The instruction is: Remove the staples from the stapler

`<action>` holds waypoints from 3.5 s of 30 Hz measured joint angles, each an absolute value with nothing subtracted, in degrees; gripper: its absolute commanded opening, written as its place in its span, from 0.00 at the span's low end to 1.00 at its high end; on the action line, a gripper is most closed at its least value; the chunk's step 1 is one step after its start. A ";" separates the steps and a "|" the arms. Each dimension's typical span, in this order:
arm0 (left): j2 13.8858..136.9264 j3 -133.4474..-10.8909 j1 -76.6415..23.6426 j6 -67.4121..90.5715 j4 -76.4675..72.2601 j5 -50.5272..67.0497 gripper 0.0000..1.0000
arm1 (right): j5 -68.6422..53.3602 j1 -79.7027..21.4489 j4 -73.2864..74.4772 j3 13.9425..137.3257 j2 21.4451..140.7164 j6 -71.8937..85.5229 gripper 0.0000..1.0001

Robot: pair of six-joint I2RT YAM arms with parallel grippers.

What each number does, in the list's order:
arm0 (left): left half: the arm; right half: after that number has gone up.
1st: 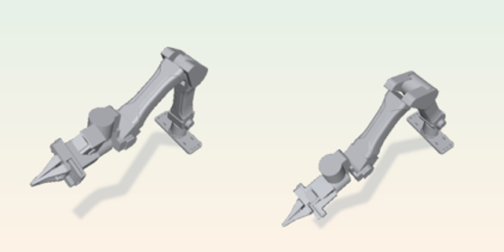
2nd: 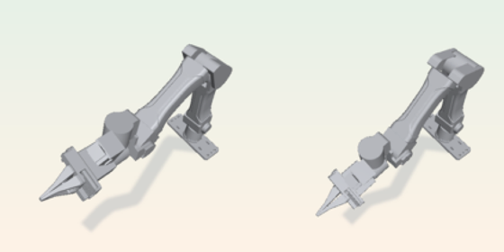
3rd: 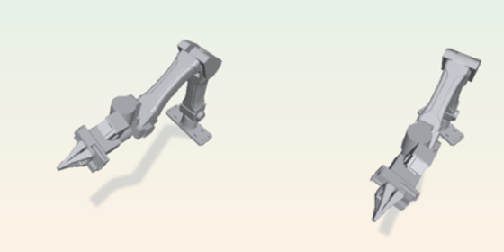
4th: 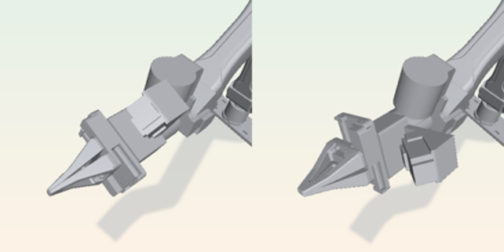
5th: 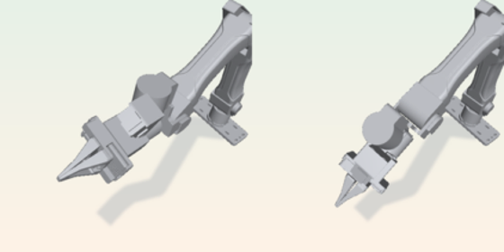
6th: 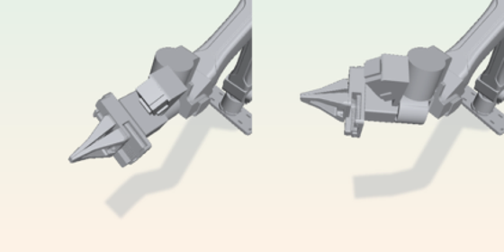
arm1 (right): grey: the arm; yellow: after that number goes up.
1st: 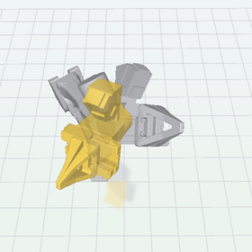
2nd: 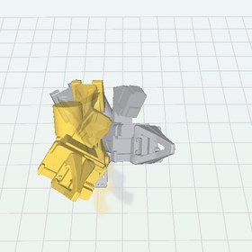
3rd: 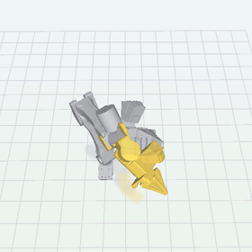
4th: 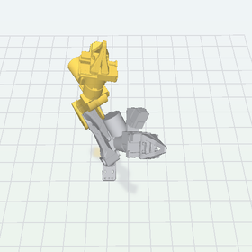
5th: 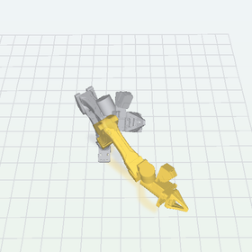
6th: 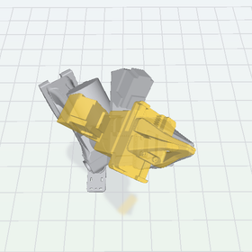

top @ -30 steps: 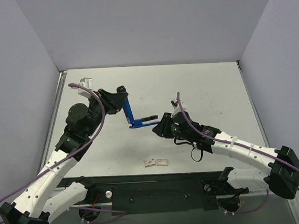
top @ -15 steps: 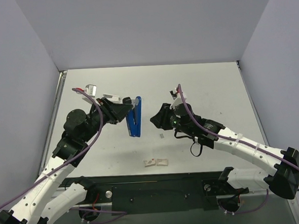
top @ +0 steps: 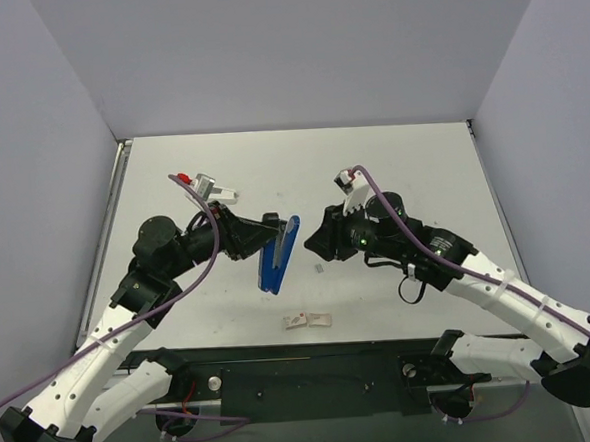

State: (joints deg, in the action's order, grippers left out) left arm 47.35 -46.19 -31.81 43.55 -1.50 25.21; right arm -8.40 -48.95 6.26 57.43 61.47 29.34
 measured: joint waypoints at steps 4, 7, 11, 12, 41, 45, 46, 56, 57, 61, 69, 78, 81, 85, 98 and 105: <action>47.42 -45.98 -31.83 42.17 -3.86 30.24 0.00 | -16.03 -47.46 11.92 61.71 59.46 24.16 0.25; 47.22 -45.76 -31.83 41.21 -6.44 34.35 0.00 | -22.48 -46.83 14.63 63.35 58.61 21.10 0.14; 46.61 -45.47 -31.83 40.16 -8.88 39.07 0.00 | -31.42 -46.83 17.65 63.90 58.26 16.97 0.00; 46.39 -45.19 -31.83 40.05 -9.93 40.36 0.00 | -33.08 -46.85 18.31 63.92 58.26 16.14 0.00; 48.27 -43.09 -34.63 40.42 -24.69 51.24 0.00 | -55.13 -47.77 28.21 84.93 76.20 7.09 0.00; 49.52 -44.38 -35.24 38.65 -24.25 53.01 0.00 | -56.95 -47.75 32.86 88.42 78.24 5.85 0.00; 49.95 -44.80 -35.53 38.02 -23.92 53.25 0.00 | -57.28 -47.75 34.02 89.19 78.54 5.72 0.00; 50.41 -47.11 -37.82 31.22 -18.09 52.71 0.00 | -56.03 -47.62 36.25 88.09 76.66 3.73 0.00; 50.54 -47.33 -38.26 30.37 -16.73 51.90 0.00 | -55.07 -47.44 35.46 86.80 75.70 3.77 0.00; 51.33 -48.18 -39.11 27.75 -12.82 47.59 0.00 | -51.79 -44.03 31.86 80.25 71.20 4.80 0.00; 54.41 -50.02 -40.80 24.32 -5.61 39.00 0.00 | -41.54 -38.92 23.11 68.64 62.96 8.97 0.03; 60.99 -60.71 -42.02 20.23 9.23 22.31 0.00 | -24.77 -36.29 17.98 59.46 54.06 14.74 0.11; 65.32 -66.13 -42.02 19.20 14.48 13.54 0.00 | -19.84 -33.30 17.52 56.47 54.26 17.74 0.13; 72.47 -72.03 -42.02 18.48 18.98 2.61 0.00 | -16.53 -30.50 17.65 53.82 55.31 21.47 0.22; 95.00 -83.11 -36.07 18.06 24.60 -9.17 0.00 | -15.77 -30.28 17.34 48.97 55.42 26.09 0.52; 107.22 -89.25 -30.30 19.29 25.47 -7.40 0.00 | -15.88 -30.30 17.32 48.07 54.92 26.15 0.54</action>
